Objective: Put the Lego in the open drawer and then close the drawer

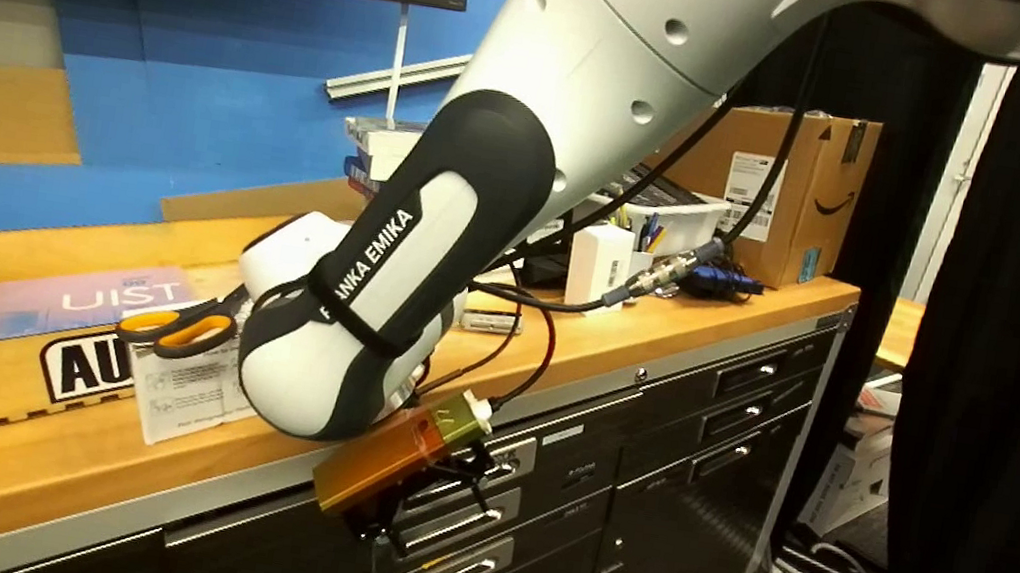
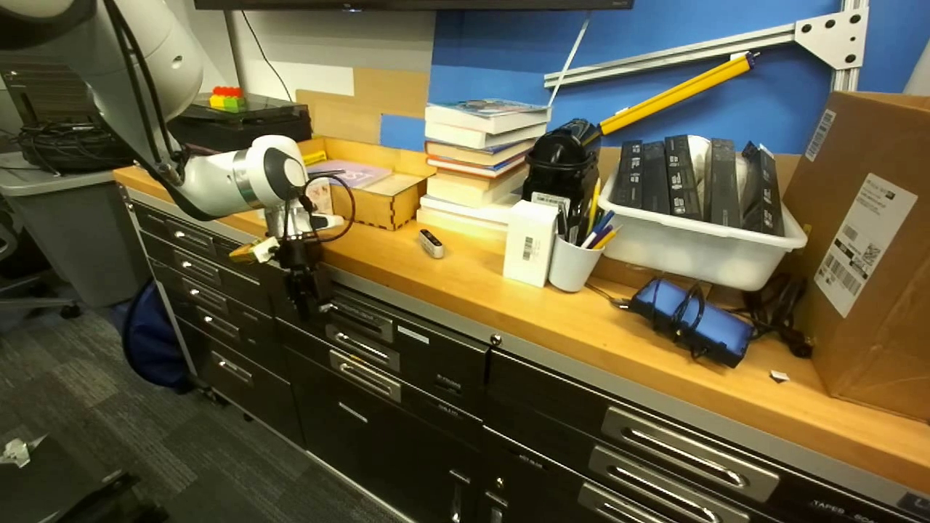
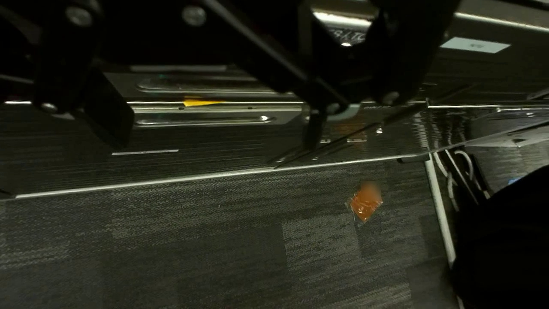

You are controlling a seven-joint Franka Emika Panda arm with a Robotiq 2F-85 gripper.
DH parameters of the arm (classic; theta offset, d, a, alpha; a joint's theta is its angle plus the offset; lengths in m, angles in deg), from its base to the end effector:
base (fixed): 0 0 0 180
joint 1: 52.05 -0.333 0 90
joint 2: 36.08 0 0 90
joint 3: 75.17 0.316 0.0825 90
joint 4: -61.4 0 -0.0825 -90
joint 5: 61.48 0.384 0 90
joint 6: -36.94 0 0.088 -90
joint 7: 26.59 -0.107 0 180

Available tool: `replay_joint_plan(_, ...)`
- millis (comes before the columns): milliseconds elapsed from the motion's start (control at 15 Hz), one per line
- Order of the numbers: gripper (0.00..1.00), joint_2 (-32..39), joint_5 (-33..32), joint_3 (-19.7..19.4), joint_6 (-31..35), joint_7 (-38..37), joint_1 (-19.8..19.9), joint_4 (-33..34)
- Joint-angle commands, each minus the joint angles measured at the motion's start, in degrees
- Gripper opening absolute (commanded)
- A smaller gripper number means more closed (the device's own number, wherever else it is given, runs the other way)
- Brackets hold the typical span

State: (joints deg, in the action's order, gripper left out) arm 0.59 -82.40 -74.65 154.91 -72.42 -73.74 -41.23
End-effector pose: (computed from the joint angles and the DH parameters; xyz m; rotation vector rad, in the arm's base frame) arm 0.5753 0.2141 0.1704 2.6858 -0.2419 -0.2019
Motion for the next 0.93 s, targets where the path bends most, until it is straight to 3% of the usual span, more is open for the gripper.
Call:
replay_joint_plan(0,1.0,1.53,2.96,0.26,1.19,-2.76,0.81,4.86)
replay_joint_plan(267,1.0,1.42,5.57,0.32,1.62,-2.82,1.03,3.18)
replay_joint_plan(867,1.0,-0.75,-2.63,-1.32,8.87,-9.51,-2.78,2.16)
